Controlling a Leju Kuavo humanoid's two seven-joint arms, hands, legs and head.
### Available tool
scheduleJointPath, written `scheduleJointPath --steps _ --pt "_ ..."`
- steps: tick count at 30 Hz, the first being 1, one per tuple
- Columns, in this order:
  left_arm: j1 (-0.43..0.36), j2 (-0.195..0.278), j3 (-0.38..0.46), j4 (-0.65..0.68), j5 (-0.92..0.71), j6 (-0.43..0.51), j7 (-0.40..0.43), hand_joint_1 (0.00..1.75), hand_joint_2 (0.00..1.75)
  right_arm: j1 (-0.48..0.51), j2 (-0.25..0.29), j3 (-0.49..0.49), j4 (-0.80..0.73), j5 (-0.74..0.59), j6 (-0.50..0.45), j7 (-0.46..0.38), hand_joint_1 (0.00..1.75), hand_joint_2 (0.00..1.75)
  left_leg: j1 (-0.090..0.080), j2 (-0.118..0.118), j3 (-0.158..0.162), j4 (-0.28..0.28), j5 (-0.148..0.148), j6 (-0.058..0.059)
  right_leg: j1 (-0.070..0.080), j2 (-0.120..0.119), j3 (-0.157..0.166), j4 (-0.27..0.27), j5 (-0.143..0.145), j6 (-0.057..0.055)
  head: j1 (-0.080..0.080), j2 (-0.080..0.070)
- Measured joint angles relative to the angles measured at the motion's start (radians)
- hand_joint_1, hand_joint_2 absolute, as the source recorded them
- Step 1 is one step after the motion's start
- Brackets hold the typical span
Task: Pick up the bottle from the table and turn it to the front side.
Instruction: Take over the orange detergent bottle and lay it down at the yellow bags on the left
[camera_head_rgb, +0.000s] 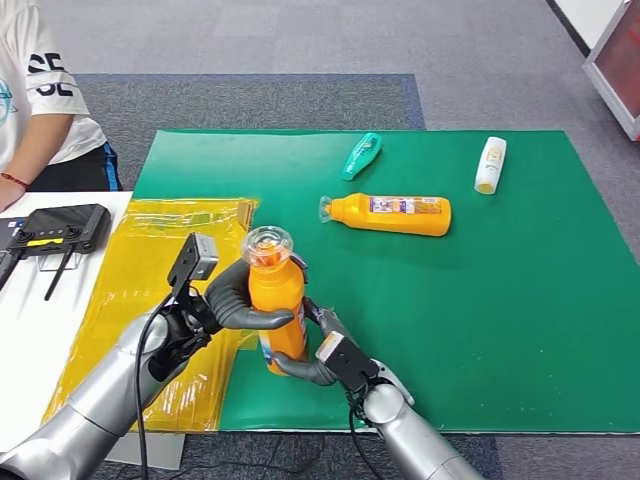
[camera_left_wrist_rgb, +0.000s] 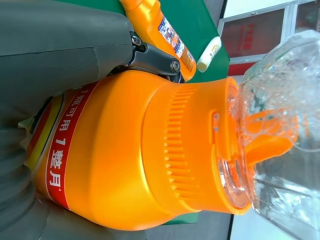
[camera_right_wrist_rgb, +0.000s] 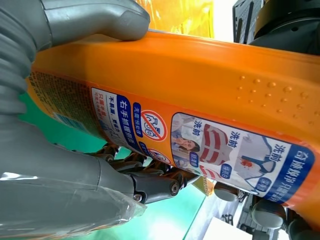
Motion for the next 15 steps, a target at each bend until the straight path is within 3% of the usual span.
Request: scheduleJointPath --steps 3,15 --pt "0.002 0.000 0.001 0.000 -0.001 0.002 -0.002 1.75 1.75 0.000 0.000 0.000 0.000 -0.001 0.000 0.000 0.00 1.75 0.000 0.000 0.000 0.000 0.000 0.000 0.000 0.000 0.000 0.000 0.000 0.000 0.000 0.000" --pt "0.016 0.003 0.003 0.003 -0.007 0.003 -0.006 1.75 1.75 -0.004 0.002 0.000 0.000 -0.004 -0.003 0.008 0.00 1.75 0.000 0.000 0.000 0.000 0.000 0.001 0.000 0.000 0.000 0.000 0.000 0.000 0.000 0.000"
